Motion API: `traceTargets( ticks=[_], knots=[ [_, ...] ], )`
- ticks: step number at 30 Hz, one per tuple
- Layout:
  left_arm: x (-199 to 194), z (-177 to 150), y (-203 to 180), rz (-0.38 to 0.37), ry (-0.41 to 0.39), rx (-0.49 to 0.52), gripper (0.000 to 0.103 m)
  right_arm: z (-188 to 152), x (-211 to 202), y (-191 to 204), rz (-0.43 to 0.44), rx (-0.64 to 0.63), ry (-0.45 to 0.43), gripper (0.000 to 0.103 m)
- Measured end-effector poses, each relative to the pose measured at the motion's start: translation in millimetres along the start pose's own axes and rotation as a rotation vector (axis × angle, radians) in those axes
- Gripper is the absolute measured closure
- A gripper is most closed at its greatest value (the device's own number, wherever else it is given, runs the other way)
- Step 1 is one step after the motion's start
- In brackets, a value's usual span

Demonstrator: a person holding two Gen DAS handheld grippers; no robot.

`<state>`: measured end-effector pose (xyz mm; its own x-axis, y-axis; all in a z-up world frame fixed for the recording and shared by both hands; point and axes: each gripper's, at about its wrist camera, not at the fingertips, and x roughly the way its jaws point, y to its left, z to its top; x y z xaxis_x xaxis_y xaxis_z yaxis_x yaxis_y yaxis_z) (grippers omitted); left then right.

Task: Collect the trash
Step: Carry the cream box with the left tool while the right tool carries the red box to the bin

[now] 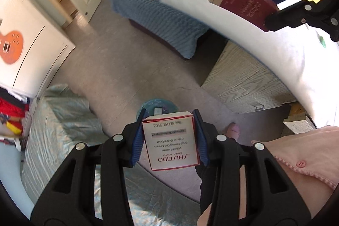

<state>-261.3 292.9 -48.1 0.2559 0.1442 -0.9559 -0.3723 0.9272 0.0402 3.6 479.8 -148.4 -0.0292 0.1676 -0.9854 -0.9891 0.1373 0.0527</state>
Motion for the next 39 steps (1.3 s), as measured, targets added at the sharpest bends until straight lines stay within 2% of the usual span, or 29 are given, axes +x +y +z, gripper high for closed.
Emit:
traceTargets(
  ticks=[20,27,39],
  knots=[
    [5,-63,81,0.043,0.054,-0.178,0.063,78,59,56,0.11,-0.18,0.078,0.075],
    [13,-76,99,0.038,0.072,-0.22,0.063,91,77,67,0.136,-0.21,0.11,0.075],
    [29,-78,116,0.008,0.097,-0.237,0.063,101,99,73,0.164,-0.224,0.159,0.075]
  ],
)
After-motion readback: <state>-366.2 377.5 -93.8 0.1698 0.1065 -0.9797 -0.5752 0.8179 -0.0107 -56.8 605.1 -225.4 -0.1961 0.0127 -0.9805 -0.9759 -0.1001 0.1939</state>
